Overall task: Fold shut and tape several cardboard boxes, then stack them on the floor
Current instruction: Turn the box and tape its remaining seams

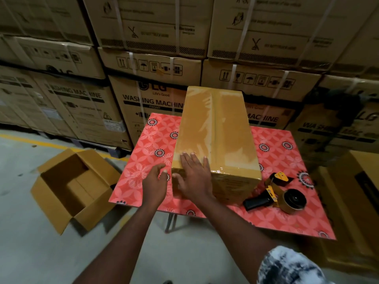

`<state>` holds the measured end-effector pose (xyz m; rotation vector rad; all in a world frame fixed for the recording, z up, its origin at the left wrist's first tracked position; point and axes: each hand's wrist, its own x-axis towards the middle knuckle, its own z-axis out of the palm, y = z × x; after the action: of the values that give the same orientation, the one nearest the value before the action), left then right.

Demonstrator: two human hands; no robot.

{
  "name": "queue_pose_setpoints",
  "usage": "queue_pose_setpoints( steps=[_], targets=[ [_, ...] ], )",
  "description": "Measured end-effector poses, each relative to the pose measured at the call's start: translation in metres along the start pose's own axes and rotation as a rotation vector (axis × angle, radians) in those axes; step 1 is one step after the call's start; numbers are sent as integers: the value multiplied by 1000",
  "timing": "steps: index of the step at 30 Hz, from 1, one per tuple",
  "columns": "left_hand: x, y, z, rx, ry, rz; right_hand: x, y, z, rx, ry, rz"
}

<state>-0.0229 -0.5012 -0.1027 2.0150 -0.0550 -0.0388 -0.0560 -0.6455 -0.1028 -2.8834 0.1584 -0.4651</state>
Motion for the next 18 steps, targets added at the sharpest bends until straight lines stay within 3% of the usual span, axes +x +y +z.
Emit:
queue_pose_setpoints(
  steps=[8, 18],
  targets=[
    [21, 20, 26, -74, -74, -20, -7, 8, -13, -109, -176, -85],
    [34, 38, 47, -66, -84, -12, -57, 141, -57, 7, 3, 495]
  ],
)
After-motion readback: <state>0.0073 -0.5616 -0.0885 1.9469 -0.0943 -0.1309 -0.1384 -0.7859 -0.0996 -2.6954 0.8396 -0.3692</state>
